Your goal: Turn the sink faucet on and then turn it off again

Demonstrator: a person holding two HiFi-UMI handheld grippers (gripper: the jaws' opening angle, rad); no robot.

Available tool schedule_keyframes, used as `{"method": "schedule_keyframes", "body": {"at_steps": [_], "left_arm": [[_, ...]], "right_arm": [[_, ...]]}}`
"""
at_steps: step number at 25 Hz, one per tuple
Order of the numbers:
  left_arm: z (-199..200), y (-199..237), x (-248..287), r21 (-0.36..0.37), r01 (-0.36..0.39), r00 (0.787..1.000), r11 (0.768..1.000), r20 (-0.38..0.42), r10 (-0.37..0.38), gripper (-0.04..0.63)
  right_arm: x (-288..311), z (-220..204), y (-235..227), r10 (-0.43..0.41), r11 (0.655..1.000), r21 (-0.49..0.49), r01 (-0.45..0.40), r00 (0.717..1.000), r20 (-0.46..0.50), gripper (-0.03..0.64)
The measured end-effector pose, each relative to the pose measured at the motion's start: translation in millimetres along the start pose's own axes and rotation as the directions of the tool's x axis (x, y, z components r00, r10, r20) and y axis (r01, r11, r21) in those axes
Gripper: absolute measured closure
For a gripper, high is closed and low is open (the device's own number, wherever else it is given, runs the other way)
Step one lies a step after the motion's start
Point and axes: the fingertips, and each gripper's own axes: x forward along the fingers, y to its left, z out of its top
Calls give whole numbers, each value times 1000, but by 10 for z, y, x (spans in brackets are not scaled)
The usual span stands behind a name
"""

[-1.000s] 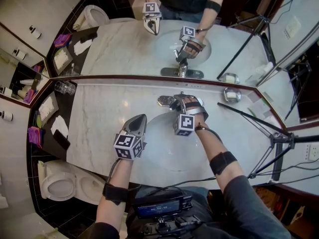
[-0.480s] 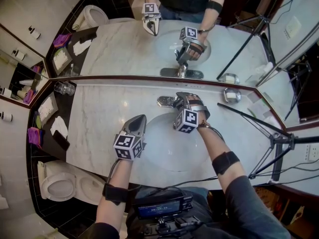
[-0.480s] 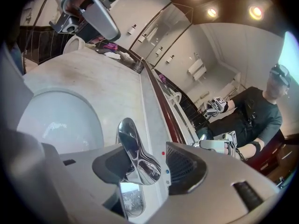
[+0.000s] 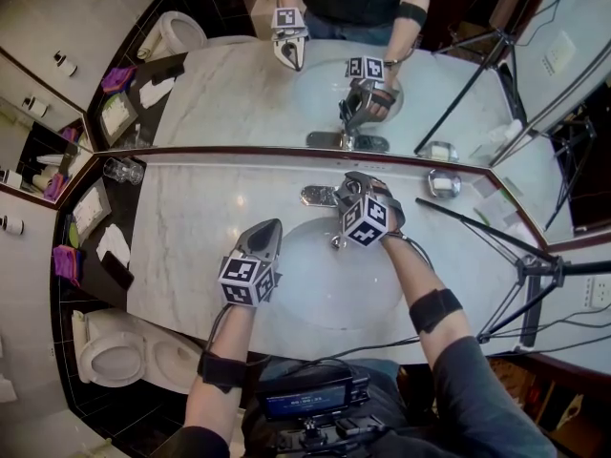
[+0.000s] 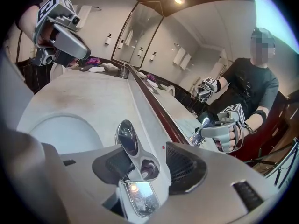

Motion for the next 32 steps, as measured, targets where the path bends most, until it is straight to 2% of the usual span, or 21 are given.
{"method": "schedule_keyframes", "body": {"at_steps": [11, 16, 23, 25, 28, 32], "left_arm": [[11, 45, -86, -10, -13, 1000, 1000, 16, 13, 601], [56, -14, -94, -8, -5, 1000, 1000, 22, 5, 601], [138, -128, -109, 7, 6, 999, 1000, 37, -7, 601], [155, -166, -116, 11, 10, 999, 1000, 41, -10, 601], [187, -221, -138, 16, 17, 999, 1000, 46, -17, 601], [230, -282, -187, 21, 23, 998, 1000, 56, -24, 601]], "right_arm": [[-6, -21, 6, -8, 1000, -5, 8, 1000, -28, 371], [-71, -1, 24, -29, 998, -59, 25, 998, -55, 368], [-367, 44, 92, -3, 997, -76, 0, 999, -32, 367], [-482, 32, 83, -6, 999, -51, 5, 1000, -19, 364], [-686, -6, 34, -17, 999, 50, 16, 1000, 8, 367], [-980, -91, -45, -43, 975, 221, 30, 998, 54, 431]]}}
